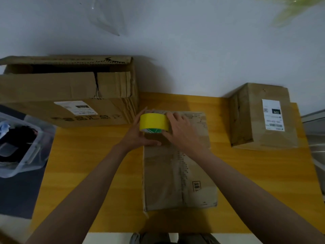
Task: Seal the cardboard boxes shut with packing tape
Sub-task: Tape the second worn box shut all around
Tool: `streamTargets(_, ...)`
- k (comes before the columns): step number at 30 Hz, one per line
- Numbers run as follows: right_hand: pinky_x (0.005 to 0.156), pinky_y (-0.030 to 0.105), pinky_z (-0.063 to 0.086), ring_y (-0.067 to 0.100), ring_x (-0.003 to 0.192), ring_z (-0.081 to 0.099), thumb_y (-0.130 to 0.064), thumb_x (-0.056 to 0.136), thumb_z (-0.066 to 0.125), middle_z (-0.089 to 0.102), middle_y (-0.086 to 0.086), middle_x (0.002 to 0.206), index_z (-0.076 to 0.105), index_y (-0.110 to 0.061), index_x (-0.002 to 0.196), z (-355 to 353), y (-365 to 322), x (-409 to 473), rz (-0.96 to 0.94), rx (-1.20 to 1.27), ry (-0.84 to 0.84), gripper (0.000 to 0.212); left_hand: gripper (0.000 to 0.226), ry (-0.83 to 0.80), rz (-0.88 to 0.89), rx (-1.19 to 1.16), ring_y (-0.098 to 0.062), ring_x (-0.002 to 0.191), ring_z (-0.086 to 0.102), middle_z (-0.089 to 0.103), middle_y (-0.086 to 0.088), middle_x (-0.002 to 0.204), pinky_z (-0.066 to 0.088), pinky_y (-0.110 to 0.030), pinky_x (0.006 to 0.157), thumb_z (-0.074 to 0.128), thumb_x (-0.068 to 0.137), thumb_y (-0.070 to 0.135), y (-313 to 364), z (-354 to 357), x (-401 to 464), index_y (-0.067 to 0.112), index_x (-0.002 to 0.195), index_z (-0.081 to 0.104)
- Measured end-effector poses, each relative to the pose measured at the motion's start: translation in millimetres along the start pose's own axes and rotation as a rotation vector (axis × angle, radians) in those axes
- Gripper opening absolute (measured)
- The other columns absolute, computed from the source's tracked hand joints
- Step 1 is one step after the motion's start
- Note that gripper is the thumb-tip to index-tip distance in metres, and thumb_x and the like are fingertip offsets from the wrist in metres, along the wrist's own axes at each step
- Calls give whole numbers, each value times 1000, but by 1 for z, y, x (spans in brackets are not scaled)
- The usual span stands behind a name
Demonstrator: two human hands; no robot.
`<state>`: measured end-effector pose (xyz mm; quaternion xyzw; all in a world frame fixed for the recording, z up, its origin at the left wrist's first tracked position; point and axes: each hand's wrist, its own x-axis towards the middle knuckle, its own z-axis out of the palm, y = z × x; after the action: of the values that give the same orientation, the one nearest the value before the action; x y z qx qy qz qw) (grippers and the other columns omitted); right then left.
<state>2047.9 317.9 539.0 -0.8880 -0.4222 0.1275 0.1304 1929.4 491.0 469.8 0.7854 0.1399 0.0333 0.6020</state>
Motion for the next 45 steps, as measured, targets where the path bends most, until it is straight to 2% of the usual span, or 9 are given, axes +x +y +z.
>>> streamTargets(5,67,34,49,26,112,50,-25,82,71,47,5,131,46,-17,127,-17,19,-2,-19,27,96,53,121,-44,-74,225,-12,152,19,13,15,162,36,-49,117,88,57,66,1,-4,1,44,157,23)
streamTargets(11,59,47,50,39,87,58,10,79,66,57,14,106,47,-13,110,-56,169,-74,371,139,301,42,122,-85,-154,284,-16,151,19,9,21,161,33,-47,115,91,59,60,9,-5,3,54,154,15)
streamTargets(16,48,50,46,37,67,54,10,86,59,52,17,98,43,-6,103,-49,193,-78,290,147,279,28,123,-80,-179,286,-11,149,19,10,20,161,32,-43,116,92,58,58,10,-5,4,52,155,16)
streamTargets(23,49,48,45,34,70,51,17,80,59,49,13,101,38,-17,101,-23,215,-70,277,180,206,46,123,-84,-187,276,-1,144,15,11,24,159,28,-39,115,92,59,56,12,-5,3,50,156,17)
streamTargets(32,55,34,25,31,74,46,14,90,51,47,13,104,39,-15,110,5,226,-62,328,137,97,37,123,-99,-230,283,-4,148,11,5,23,163,26,-46,119,90,60,56,17,-4,3,50,157,14)
streamTargets(34,59,40,35,38,83,52,12,91,48,50,18,113,40,-12,120,4,222,-58,360,102,55,38,124,-109,-194,447,-11,155,2,-8,17,168,16,-50,123,82,64,70,18,-5,1,46,160,7)
streamTargets(38,64,40,37,42,90,59,8,93,49,53,20,118,40,-10,129,6,209,-52,323,63,-12,41,108,-49,-45,1026,-22,155,-20,-23,-5,168,-1,-51,126,22,87,87,24,17,-8,15,162,-6)
streamTargets(42,67,40,34,44,92,57,8,93,45,52,20,118,41,-10,129,15,199,-47,329,94,-20,40,103,76,-163,1013,-26,154,-21,-23,-14,167,-5,-46,126,10,94,80,41,81,-19,4,159,-11)
streamTargets(45,68,41,35,45,94,56,9,92,44,51,21,120,41,-9,130,18,201,-46,336,102,-14,42,103,4,-222,988,-26,149,-34,-38,-13,160,-9,-45,126,8,94,81,57,128,-4,5,154,-26)
